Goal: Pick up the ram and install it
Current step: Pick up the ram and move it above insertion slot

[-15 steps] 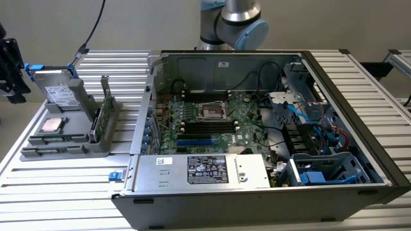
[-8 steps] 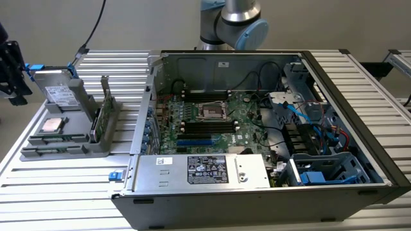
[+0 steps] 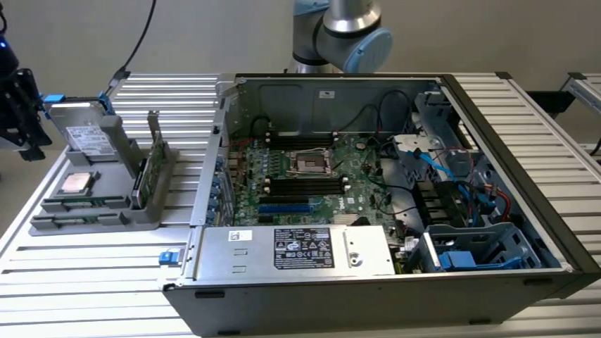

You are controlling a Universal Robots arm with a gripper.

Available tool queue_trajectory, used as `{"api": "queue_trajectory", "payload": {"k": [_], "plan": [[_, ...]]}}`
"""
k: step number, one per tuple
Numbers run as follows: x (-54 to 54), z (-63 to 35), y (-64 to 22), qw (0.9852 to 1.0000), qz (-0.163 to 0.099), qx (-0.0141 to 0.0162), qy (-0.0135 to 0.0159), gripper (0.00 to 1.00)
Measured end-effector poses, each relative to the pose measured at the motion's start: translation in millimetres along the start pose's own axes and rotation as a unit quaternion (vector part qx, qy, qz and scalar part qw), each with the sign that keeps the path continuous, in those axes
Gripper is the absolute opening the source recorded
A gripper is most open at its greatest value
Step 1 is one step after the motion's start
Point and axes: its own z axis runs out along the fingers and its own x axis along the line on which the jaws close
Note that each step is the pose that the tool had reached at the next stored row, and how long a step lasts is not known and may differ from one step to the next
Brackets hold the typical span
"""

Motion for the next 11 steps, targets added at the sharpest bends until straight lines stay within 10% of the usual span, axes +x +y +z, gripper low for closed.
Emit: {"api": "queue_trajectory", "payload": {"k": [11], "plan": [[-0.1,19.9,-1.1,1.0,0.0,0.0,0.0003,0.36]]}}
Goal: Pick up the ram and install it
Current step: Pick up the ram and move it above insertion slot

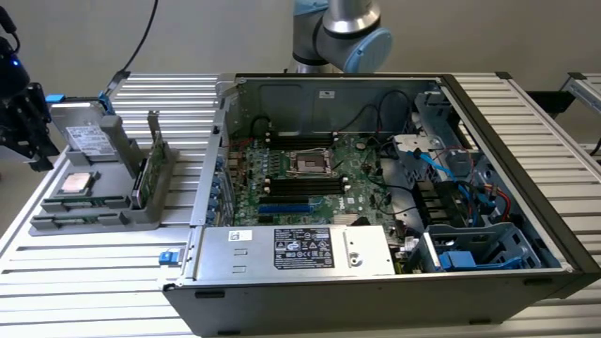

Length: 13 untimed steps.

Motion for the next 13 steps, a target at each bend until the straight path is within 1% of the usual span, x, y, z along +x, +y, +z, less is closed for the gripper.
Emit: {"api": "queue_trajectory", "payload": {"k": [4,7,13], "plan": [[1.8,7.2,-0.1,1.0,0.0,-0.0001,0.0001,0.36],[5.7,11.2,0.3,1.0,0.0,0.0,0.0001,0.36],[21.4,17.2,2.8,1.0,0.0,0.0,0.0,0.36]]}}
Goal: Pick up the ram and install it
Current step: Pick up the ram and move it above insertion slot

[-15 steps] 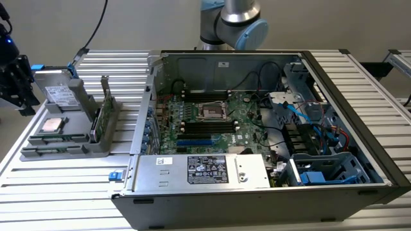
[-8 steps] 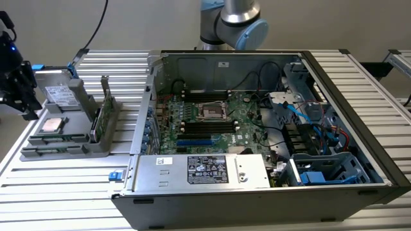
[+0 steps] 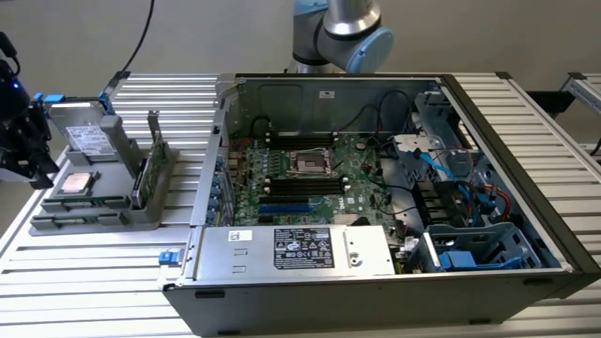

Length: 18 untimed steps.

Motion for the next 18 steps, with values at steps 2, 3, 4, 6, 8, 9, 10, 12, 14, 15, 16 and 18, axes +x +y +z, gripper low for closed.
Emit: {"api": "queue_trajectory", "payload": {"k": [2,3,4,6,8,9,10,12,14,15,16,18], "plan": [[5.7,2.0,0.9,1.0,0.0,0.0,0.0,0.36],[8.2,3.0,1.2,1.0,0.0,0.0,0.0,0.36],[10.9,4.4,1.5,1.0,0.0,0.0,-0.0001,0.36],[14.1,7.6,1.2,1.0,0.0,0.0001,-0.0002,0.36],[14.3,11.0,0.7,1.0,0.0,0.0007,-0.0001,0.36],[14.4,12.9,0.1,1.0,0.0,0.001,0.0,0.36],[14.5,14.7,-0.5,1.0,0.0,0.0012,0.0,0.36],[14.7,18.2,-2.0,1.0,0.0,0.0013,0.0001,0.36],[15.0,21.7,-3.9,1.0,0.0,0.0014,0.0001,0.36],[15.2,23.3,-5.3,1.0,0.0,0.0012,0.0001,0.36],[15.4,25.1,-6.7,1.0,0.0,0.0012,0.0001,0.36],[16.1,28.7,-10.0,1.0,0.0,0.0013,0.0001,0.36]]}}
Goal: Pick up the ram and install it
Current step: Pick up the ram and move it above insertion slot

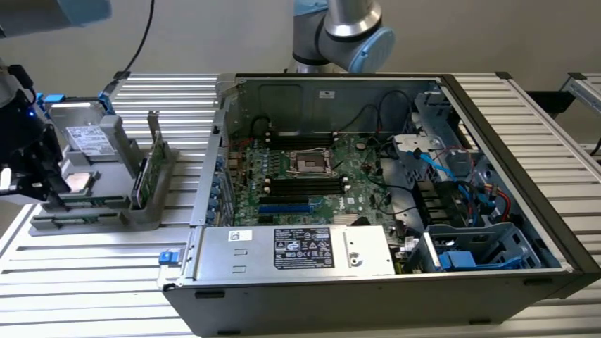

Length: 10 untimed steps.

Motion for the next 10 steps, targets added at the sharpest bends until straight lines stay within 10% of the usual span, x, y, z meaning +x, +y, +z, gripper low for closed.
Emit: {"api": "queue_trajectory", "payload": {"k": [10], "plan": [[0.9,17.8,-6.3,1.0,0.0,-0.0001,0.0006,0.36]]}}
